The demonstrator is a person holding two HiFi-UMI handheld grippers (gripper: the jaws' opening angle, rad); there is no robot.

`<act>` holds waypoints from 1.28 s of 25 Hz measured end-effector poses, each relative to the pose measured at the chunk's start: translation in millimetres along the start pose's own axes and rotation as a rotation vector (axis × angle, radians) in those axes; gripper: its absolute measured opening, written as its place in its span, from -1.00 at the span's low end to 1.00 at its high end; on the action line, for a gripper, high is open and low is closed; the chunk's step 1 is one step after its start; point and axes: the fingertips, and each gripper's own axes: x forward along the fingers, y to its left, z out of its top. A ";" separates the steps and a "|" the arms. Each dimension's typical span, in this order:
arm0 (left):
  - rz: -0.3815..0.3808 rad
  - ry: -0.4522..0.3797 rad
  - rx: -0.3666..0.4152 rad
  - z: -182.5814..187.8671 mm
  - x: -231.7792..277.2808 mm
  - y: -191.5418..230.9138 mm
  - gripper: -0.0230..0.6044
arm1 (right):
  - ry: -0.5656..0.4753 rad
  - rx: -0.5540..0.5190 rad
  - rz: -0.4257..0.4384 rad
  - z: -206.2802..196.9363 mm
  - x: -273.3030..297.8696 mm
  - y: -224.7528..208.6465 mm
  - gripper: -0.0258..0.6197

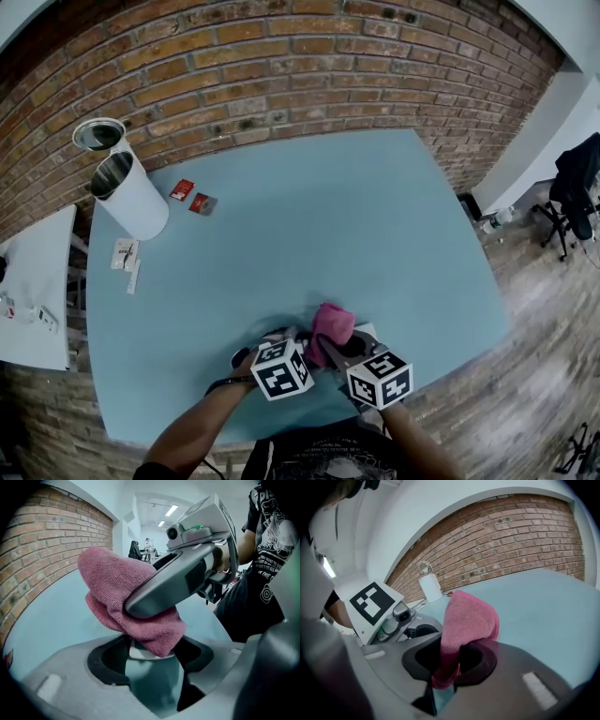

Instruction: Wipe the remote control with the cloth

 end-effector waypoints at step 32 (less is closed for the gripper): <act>0.022 0.024 -0.017 -2.8 1.0 0.6 -0.02 | -0.054 0.069 -0.183 -11.9 -55.0 -85.5 -0.71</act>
